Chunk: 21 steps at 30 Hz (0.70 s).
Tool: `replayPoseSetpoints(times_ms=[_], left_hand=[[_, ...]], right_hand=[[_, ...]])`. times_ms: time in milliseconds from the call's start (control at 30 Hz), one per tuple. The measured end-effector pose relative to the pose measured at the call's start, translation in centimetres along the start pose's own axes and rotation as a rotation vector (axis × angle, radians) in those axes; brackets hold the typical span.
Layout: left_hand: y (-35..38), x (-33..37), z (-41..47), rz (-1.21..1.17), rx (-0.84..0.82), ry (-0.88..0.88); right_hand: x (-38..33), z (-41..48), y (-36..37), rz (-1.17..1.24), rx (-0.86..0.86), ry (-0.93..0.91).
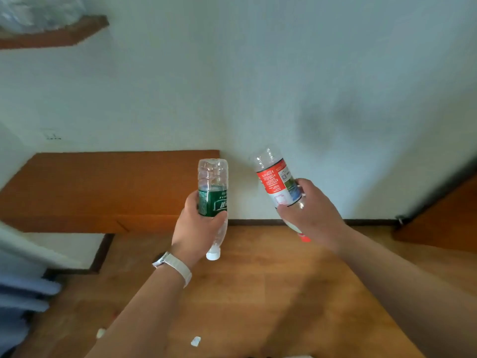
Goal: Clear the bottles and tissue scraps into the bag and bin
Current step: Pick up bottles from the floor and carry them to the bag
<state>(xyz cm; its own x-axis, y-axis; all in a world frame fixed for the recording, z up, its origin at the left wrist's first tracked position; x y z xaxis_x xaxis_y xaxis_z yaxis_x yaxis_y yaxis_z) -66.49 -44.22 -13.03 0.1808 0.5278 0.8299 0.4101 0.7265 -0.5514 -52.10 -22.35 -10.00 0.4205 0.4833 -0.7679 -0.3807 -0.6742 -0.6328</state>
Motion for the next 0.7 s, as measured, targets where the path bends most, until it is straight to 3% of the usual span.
replayPoseSetpoints(times_ms=[367, 700], left_hand=[[25.9, 18.8, -1.4, 0.04, -0.292, 0.292], [39.7, 27.0, -3.3, 0.081, -0.552, 0.419]], right_hand=[[20.1, -7.3, -22.2, 0.117, 0.317, 0.287], [29.4, -13.4, -30.8, 0.177, 0.501, 0.493]])
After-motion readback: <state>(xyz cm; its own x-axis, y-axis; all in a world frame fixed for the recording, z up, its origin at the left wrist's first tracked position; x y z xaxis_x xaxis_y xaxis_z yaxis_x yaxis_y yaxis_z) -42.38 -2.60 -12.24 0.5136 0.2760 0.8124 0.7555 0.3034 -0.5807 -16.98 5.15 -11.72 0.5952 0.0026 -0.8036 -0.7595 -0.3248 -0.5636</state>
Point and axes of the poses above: each hand's wrist, its own z-axis towards the middle knuckle, its own y-axis out of the palm, x = y × z, the point moved 7 cm from there along z, towards the middle knuckle, and after that the axes turned 3 degrees about -x, right-handed, at the moved point
